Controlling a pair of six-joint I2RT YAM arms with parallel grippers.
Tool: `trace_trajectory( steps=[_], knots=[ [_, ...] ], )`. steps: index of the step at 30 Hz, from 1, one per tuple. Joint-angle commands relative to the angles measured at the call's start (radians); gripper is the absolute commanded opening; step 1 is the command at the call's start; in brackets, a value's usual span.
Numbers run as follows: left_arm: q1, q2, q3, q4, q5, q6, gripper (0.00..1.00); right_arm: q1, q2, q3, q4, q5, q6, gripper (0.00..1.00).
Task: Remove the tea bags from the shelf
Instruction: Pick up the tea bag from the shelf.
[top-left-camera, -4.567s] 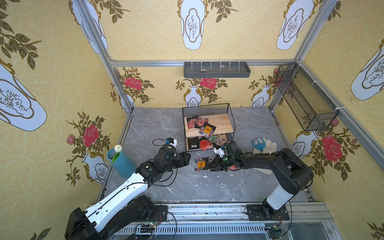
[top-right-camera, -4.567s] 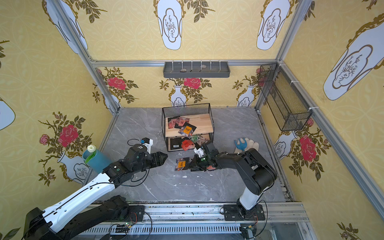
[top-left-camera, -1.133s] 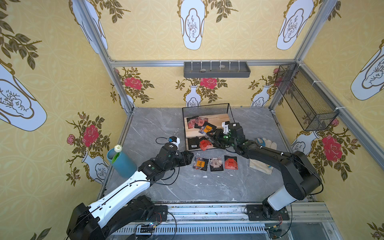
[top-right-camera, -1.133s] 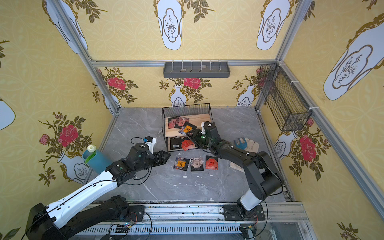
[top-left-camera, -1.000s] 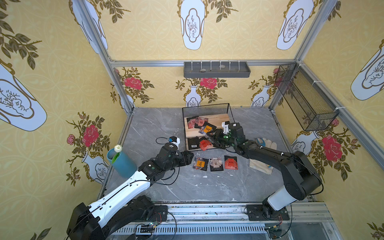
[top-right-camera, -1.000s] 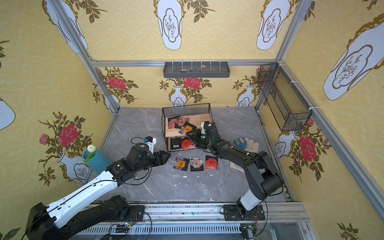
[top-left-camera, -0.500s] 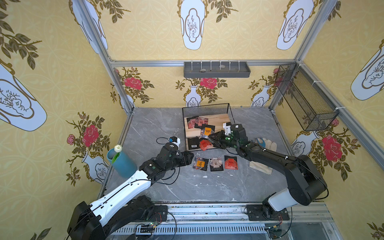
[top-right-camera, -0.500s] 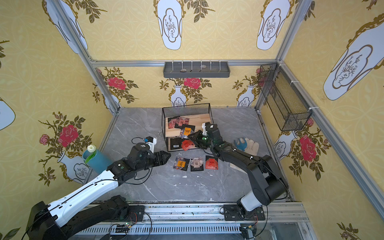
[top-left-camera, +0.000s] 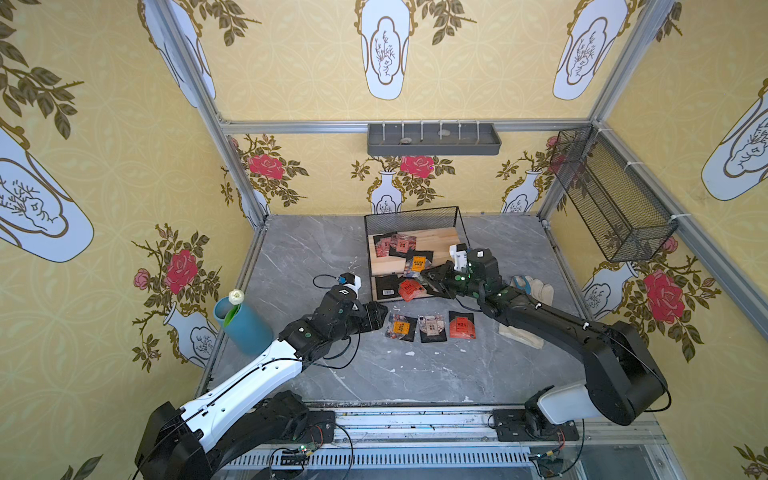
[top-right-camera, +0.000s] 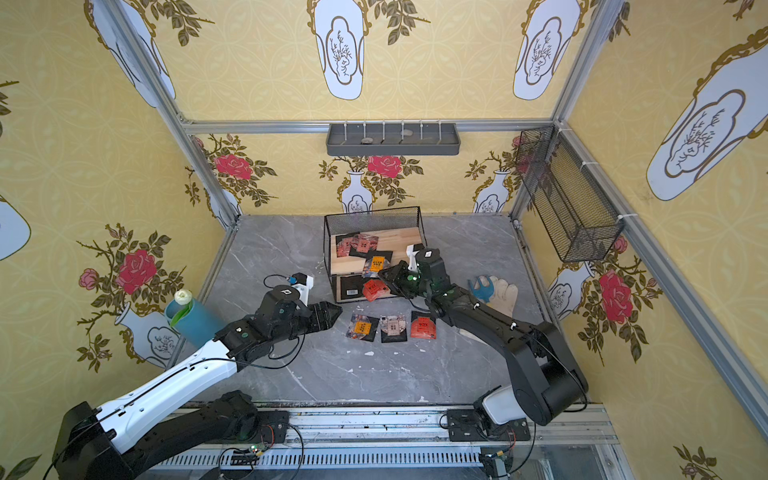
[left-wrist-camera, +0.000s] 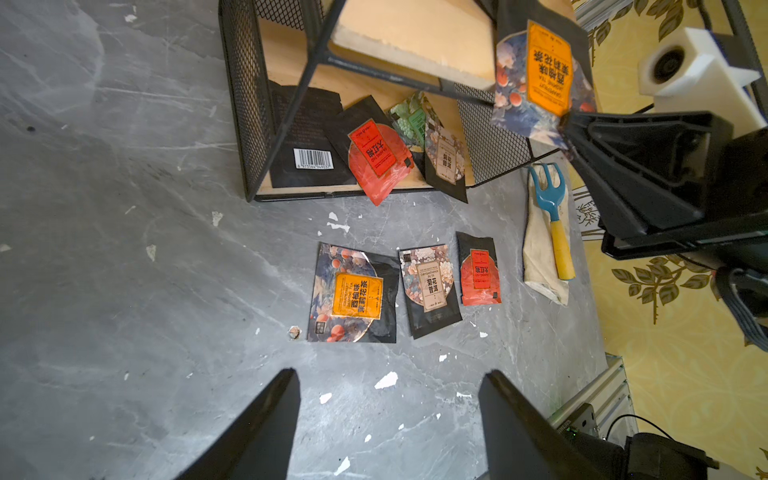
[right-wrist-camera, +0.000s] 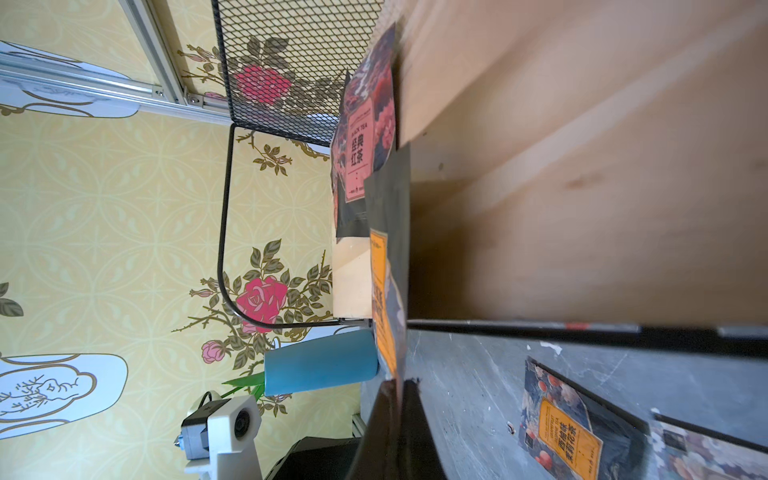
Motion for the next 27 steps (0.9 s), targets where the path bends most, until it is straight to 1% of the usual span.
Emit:
trace_trajectory(
  steps=[1, 17, 27],
  knots=[
    [0.000, 0.000, 0.001, 0.017, 0.005, 0.007, 0.77, -0.003, -0.017, -0.006, -0.010, -0.007, -0.021, 0.05],
    [0.000, 0.002, 0.008, 0.017, 0.008, 0.002, 0.77, -0.013, -0.025, -0.007, -0.009, -0.047, -0.038, 0.04],
    [0.000, -0.011, 0.012, 0.003, 0.000, 0.002, 0.77, -0.012, -0.044, -0.010, -0.001, -0.068, -0.058, 0.00]
  ],
)
